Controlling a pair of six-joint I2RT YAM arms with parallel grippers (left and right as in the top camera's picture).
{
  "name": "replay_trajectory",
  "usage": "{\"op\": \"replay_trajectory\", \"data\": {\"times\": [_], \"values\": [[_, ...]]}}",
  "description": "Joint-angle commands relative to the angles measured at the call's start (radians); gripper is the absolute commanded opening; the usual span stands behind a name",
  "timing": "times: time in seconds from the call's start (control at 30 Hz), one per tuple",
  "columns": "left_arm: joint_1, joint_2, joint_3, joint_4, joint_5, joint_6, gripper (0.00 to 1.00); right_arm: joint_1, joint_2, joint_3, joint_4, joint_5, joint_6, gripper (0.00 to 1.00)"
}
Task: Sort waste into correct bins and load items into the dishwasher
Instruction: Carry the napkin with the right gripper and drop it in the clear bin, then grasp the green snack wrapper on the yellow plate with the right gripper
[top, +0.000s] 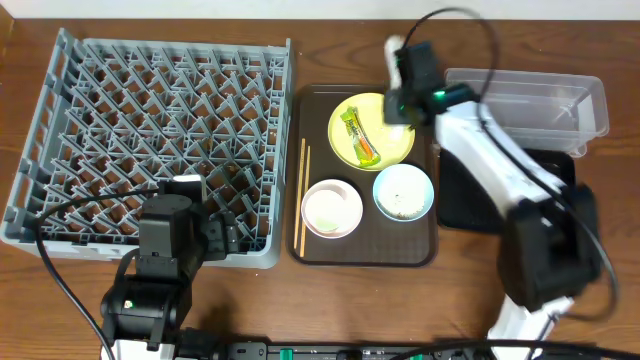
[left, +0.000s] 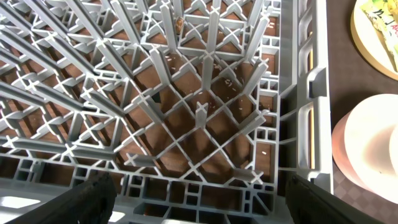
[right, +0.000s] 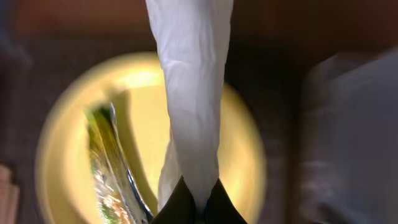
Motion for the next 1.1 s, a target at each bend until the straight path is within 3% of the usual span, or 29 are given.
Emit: {"op": "replay_trajectory", "data": {"times": [0.0, 0.23, 0.37, 0.43, 0.47, 0.6, 0.67, 0.77, 0.9, 1.07], "values": [[0.006, -0.006, 0.025, -0.002, -0.005, -0.005, 0.9, -0.094, -0.158, 0.02, -0.033, 0.188, 0.135, 0.01], [0.006, -0.006, 0.025, -0.002, -0.005, -0.005, 0.9, -0.283, -0.161, 0.015, -0.23, 0.246, 0.45, 0.01], [0.006, -0.006, 0.025, -0.002, -0.005, -0.005, 0.9, -0.322, -0.125, 0.015, -0.246, 0.241, 0.476, 0.01], [0.006, -0.006, 0.025, -0.002, -0.005, -0.005, 0.9, -0.325, -0.101, 0.015, -0.242, 0.241, 0.477, 0.06], [0.006, -0.006, 0.025, -0.002, -0.005, -0.005, 0.9, -0.325, -0.093, 0.015, -0.234, 0.237, 0.476, 0.13], [0.006, -0.006, 0.025, -0.002, -0.004, -0.005, 0.9, -0.322, -0.093, 0.016, -0.198, 0.188, 0.468, 0.77], [0.006, -0.006, 0.025, -0.002, -0.005, -0.005, 0.9, -0.32, -0.102, 0.016, -0.188, 0.157, 0.46, 0.96], [0.006, -0.006, 0.025, -0.002, -0.005, -0.005, 0.9, -0.312, -0.123, 0.016, -0.151, 0.05, 0.394, 0.99], [0.006, -0.006, 0.025, -0.002, -0.005, -0.005, 0.9, -0.248, -0.142, 0.016, -0.039, -0.159, 0.166, 0.93], [0.006, -0.006, 0.025, -0.002, -0.005, -0.005, 0.9, -0.108, -0.135, 0.015, -0.008, -0.17, -0.031, 0.88]]}}
